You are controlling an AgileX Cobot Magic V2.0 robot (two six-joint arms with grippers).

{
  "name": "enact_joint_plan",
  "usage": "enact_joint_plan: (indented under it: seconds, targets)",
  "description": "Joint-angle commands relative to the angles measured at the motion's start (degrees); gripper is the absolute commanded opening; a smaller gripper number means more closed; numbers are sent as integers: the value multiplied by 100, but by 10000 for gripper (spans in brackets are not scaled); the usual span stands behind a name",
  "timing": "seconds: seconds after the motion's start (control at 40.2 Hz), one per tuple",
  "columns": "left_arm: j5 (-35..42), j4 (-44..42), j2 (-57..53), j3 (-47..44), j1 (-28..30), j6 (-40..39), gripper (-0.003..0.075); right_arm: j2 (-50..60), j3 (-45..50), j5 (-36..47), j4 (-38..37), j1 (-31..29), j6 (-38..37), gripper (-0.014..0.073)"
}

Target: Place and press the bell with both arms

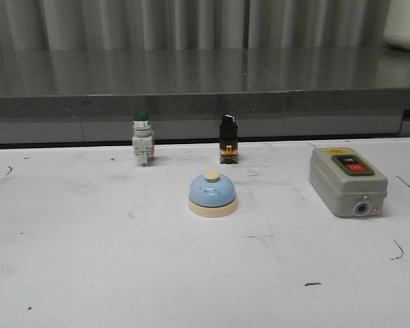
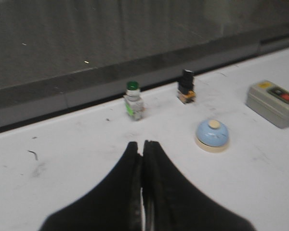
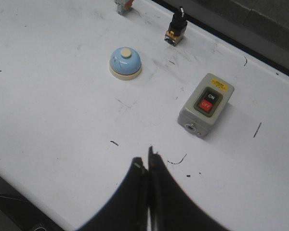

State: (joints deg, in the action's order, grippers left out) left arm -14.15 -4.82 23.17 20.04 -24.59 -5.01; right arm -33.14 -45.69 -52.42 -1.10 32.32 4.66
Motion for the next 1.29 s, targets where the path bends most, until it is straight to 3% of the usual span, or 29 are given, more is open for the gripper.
enact_joint_plan:
  seconds: [0.0,0.149,0.473,0.572,1.269]
  targets:
    - [1204,-25,-421,-456,526,-3,-20,0,-131,329,-41,-26,-2,-69]
    - [1537,86,-1194,-1268,1271,-3,-20,0,-131,329,-41,-26,-2,-69]
    - [1552,583,-2227,-2175,2242,-3,-20,0,-131,329,-41,-26,-2,-69]
    - [1239,568,-2466,-2174,2277,-3,-20,0,-131,326,-41,-26,-2,-69]
    - [1582,270,-2451,-2174,2290,-3,-20,0,-131,311,-41,-26,-2,-69]
